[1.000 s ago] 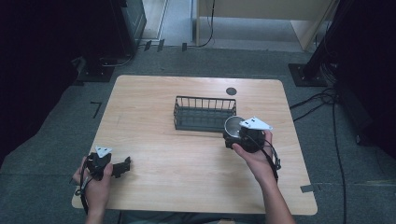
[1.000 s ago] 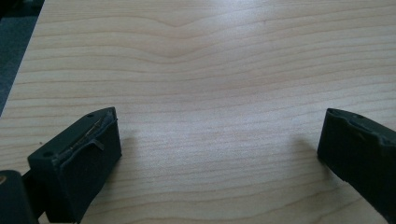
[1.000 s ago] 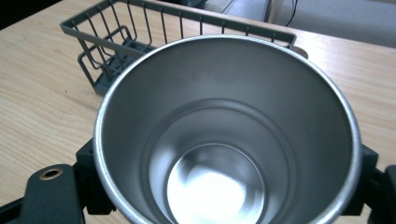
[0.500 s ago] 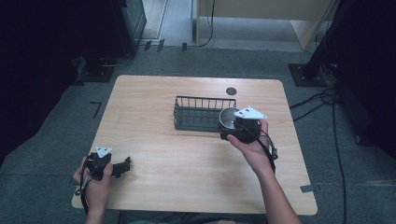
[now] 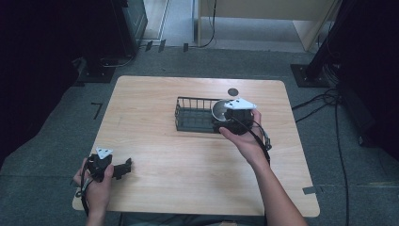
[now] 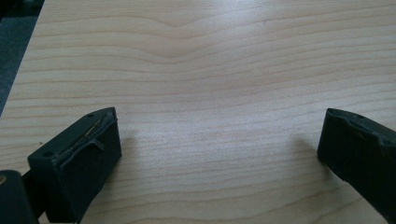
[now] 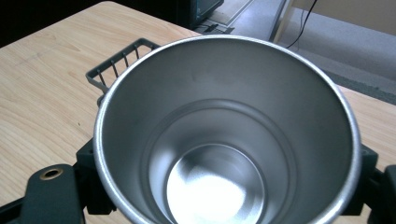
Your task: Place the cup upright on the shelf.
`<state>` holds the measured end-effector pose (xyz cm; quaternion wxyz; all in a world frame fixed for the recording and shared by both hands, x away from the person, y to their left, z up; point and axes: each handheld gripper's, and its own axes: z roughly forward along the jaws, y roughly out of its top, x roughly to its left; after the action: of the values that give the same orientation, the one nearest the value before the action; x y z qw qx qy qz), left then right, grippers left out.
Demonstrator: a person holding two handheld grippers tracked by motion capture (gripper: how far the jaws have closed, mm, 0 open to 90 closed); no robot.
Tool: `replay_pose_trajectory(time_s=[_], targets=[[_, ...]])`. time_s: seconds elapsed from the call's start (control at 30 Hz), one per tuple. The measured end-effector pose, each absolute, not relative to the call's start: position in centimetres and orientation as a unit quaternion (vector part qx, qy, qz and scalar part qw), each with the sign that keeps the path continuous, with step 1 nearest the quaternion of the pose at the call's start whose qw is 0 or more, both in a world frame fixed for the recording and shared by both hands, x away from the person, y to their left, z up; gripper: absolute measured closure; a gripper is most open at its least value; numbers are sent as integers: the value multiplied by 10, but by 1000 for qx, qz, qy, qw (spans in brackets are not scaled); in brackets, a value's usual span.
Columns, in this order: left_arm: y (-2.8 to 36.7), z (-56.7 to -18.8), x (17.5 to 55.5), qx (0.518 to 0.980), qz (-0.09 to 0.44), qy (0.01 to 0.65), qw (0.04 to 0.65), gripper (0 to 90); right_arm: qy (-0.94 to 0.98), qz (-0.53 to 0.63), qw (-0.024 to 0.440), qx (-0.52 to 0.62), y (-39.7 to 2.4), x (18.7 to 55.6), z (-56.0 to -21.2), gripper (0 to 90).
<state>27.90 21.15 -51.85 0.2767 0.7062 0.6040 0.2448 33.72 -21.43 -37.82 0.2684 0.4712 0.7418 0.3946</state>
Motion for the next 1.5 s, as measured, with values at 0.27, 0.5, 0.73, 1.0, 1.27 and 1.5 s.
replay_pose_trajectory(time_s=[0.27,0.5,0.73,1.0,1.27,1.5], targets=[[211,-519,279,706,245,604,277,0,746,395,263,468,-201,356,-377,175],[212,-518,279,707,245,604,277,0,749,397,259,463,-190,370,-373,175],[211,-518,279,706,245,604,277,0,746,397,253,470,-184,386,-377,176],[211,-518,279,706,245,604,277,0,744,391,254,479,-181,403,-384,176],[212,-518,279,706,245,604,277,0,737,388,257,491,-181,418,-390,176],[212,-518,279,707,245,604,276,0,740,381,250,494,-176,425,-401,176]])
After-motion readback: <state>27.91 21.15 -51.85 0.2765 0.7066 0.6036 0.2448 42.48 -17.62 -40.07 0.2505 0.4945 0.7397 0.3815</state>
